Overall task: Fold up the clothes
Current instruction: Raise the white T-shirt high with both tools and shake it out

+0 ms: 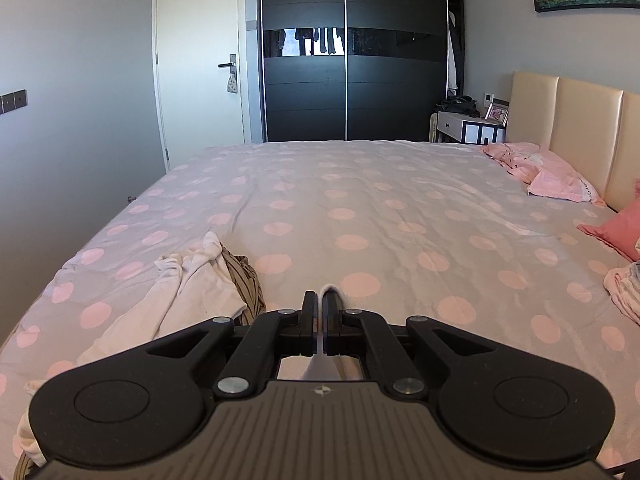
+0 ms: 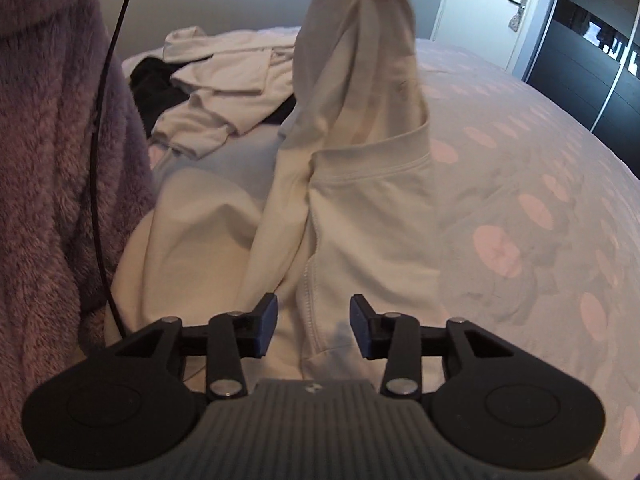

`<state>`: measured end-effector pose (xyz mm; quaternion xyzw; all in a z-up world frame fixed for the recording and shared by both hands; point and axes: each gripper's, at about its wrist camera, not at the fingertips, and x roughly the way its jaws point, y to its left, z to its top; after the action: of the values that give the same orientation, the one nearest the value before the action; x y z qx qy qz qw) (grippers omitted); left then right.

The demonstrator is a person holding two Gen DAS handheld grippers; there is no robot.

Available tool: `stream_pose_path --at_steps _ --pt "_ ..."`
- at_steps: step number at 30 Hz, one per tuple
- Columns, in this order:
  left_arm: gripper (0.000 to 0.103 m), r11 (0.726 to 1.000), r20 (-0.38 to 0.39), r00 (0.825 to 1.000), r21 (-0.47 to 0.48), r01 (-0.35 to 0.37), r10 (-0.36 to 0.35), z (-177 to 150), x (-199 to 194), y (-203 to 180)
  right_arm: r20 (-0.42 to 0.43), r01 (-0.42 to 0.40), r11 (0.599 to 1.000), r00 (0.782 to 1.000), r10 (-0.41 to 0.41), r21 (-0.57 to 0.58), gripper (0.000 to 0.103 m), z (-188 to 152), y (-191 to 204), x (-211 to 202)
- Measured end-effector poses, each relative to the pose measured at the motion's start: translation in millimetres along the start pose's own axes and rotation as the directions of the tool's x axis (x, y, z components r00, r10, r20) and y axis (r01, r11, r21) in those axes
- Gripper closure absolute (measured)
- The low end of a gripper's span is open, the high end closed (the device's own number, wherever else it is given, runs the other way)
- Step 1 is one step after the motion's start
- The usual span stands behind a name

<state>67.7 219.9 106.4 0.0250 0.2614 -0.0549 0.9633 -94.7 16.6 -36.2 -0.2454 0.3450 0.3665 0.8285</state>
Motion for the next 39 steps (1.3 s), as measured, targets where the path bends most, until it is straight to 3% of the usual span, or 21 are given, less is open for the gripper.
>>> stream_pose_path --at_steps 5,10,16,20,24,26,28,31,35,39 --pt "0.103 1.0 -0.001 1.0 -0.011 0.011 -0.011 -0.9 1.4 3.2 -0.038 0.065 0.996 0.997 -0.067 -0.059 0.065 -4.7 2.6 18.4" --pt "0.103 1.0 0.001 1.0 -0.007 0.004 -0.004 -1.3 -0.2 2.6 -0.018 0.076 0.995 0.997 -0.078 -0.067 0.096 -8.3 -2.2 12.8" --pt "0.103 1.0 0.023 1.0 -0.01 -0.001 0.001 -3.6 -11.2 -1.0 0.049 0.16 0.986 0.986 -0.158 -0.05 0.097 -12.5 -19.3 -26.4" --pt "0.103 0.999 0.06 0.998 -0.022 0.03 -0.029 -1.7 -29.9 -6.2 0.121 0.307 0.952 0.945 -0.305 -0.001 0.099 -13.9 -47.1 -74.0" --pt "0.103 0.995 0.138 0.987 -0.037 0.093 -0.087 4.8 -66.0 -17.6 0.189 0.472 0.879 0.859 -0.475 0.064 0.099 -17.5 -77.5 -128.9" --pt "0.103 0.992 0.181 0.976 -0.028 0.123 -0.116 9.5 -90.2 -25.9 0.231 0.561 0.822 0.79 -0.567 0.098 0.1 -20.4 -87.6 -160.4" --pt "0.103 0.989 0.236 0.961 -0.006 0.151 -0.145 17.0 -118.7 -35.4 0.268 0.619 0.771 0.725 -0.634 0.151 0.1 -23.6 -95.3 -193.5" --pt "0.103 0.979 0.329 0.923 0.046 0.197 -0.201 30.3 -168.6 -49.4 0.305 0.655 0.718 0.652 -0.695 0.235 0.1 -28.9 -103.4 -242.7" --pt "0.103 0.964 0.418 0.869 0.108 0.242 -0.265 42.5 -225.6 -66.1 0.391 0.745 0.602 0.484 -0.783 0.286 0.1 -33.7 -94.7 -308.4" --pt "0.103 0.952 0.503 0.809 0.153 0.264 -0.305 48.2 -274.2 -75.6 0.462 0.763 0.525 0.336 -0.821 0.378 0.1 -28.7 -89.5 -376.7"
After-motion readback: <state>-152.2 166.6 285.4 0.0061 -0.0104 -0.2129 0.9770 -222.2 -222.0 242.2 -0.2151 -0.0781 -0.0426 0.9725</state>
